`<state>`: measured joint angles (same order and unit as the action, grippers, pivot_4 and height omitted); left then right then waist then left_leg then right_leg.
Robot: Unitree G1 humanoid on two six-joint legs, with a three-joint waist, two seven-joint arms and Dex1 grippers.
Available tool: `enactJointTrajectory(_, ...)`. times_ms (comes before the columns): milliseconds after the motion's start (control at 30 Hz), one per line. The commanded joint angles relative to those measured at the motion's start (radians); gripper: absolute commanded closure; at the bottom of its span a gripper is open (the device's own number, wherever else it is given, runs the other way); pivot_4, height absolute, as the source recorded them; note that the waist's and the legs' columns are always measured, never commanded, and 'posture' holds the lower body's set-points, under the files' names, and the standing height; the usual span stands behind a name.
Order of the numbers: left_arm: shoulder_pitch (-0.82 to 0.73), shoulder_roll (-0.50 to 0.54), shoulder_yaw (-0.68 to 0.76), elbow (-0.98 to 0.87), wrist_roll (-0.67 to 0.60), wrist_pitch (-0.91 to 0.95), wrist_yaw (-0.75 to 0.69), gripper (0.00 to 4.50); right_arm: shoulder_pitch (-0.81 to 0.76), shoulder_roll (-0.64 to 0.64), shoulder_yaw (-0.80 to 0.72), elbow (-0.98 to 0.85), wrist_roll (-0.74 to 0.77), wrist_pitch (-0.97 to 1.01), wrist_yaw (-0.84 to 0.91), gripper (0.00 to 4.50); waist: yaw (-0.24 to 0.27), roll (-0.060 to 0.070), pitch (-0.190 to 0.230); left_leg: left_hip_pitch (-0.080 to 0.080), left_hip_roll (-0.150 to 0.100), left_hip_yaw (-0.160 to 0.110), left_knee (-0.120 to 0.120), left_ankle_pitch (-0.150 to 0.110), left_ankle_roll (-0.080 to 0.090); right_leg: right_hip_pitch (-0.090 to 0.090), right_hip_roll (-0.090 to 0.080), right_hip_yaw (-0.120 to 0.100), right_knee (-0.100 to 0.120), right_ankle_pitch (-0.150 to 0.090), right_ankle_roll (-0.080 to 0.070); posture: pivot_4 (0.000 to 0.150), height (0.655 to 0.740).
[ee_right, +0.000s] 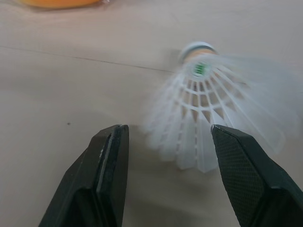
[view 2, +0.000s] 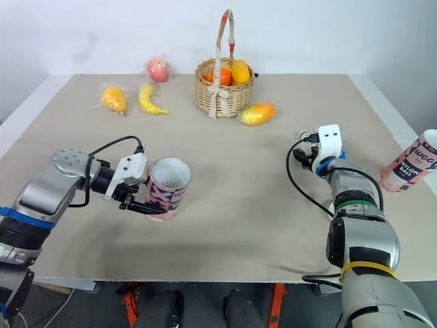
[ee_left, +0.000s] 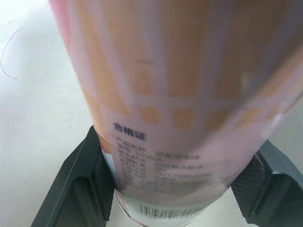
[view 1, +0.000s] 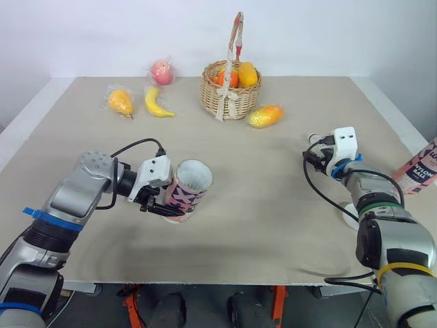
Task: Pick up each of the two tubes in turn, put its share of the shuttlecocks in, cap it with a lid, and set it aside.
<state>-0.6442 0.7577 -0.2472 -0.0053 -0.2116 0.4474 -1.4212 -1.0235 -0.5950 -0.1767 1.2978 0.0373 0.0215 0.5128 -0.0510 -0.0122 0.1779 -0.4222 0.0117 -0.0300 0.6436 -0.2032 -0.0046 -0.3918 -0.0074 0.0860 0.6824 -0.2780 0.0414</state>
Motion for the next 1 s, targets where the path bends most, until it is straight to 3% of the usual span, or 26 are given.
enactJointTrajectory(33,0.015,0.008,-0.015,-0.017,-0.005,0.011,-0.005,1.57,-0.026,-0.006,0.01,-0.001,-0.027,-0.021,-0.055,1.49,0.0,0.0,0.0,0.0,0.0,0.0,0.0,0.0,0.0,0.0,0.0,0.0,0.0,0.0,0.0,0.15,0.74)
enactJointTrajectory(133,0.013,0.006,-0.017,-0.016,-0.005,0.011,-0.006,1.57,-0.034,0.001,0.006,0.003,-0.032,-0.026,-0.098,2.26,0.0,0.0,0.0,0.0,0.0,0.0,-0.001,0.0,0.0,0.0,0.0,0.0,0.0,0.0,0.0,0.15,0.74)
enactJointTrajectory(267,0.012,0.001,-0.019,-0.016,-0.006,0.012,-0.005,1.57,-0.041,0.01,-0.003,0.005,-0.026,-0.031,-0.131,4.24,0.0,0.0,0.0,0.0,0.0,0.0,-0.001,0.0,0.0,0.0,0.0,0.0,0.0,0.0,0.0,0.15,0.74)
enactJointTrajectory(300,0.013,0.001,-0.02,-0.016,-0.006,0.012,-0.004,1.57,-0.042,0.014,-0.001,0.003,-0.027,-0.036,-0.128,4.48,0.0,0.0,0.0,0.0,0.0,0.0,-0.001,0.0,0.0,0.0,0.0,0.0,0.0,0.0,0.0,0.15,0.74)
enactJointTrajectory(500,0.019,-0.001,-0.018,-0.023,-0.008,0.017,0.002,1.57,-0.049,0.013,0.006,-0.019,-0.024,-0.056,-0.068,4.48,0.0,0.0,0.0,0.0,0.0,0.0,-0.001,0.0,0.0,0.0,0.0,0.0,0.0,0.0,0.0,0.15,0.74)
enactJointTrajectory(667,0.033,0.003,-0.013,-0.037,-0.011,0.024,0.009,1.57,-0.016,-0.019,0.008,-0.159,0.016,-0.126,0.129,4.48,0.0,0.001,0.0,0.0,0.0,0.0,-0.001,0.0,0.0,0.0,0.0,0.0,0.0,0.0,0.0,0.15,0.74)
enactJointTrajectory(767,0.038,0.006,-0.011,-0.041,-0.013,0.026,0.011,1.57,0.124,-0.04,0.058,-0.498,0.081,-0.096,0.373,4.48,0.003,0.001,0.0,0.0,0.0,-0.001,-0.001,0.0,0.0,0.0,0.0,-0.001,0.0,0.0,0.0,0.15,0.74)
enactJointTrajectory(900,0.04,0.009,-0.013,-0.037,-0.013,0.019,0.009,1.57,0.467,-0.242,0.153,-1.319,0.289,0.134,0.704,4.48,0.019,0.004,0.0,-0.002,0.001,-0.006,-0.002,0.0,0.0,0.0,-0.001,-0.005,-0.001,-0.003,-0.001,0.15,0.74)
enactJointTrajectory(1000,0.039,0.009,-0.017,-0.029,-0.013,0.01,0.006,1.57,0.488,-0.301,0.169,-1.52,0.303,0.203,0.701,4.48,0.005,0.006,0.0,-0.001,0.001,-0.007,-0.002,-0.001,0.0,0.0,-0.001,-0.005,0.001,-0.003,-0.002,0.15,0.74)
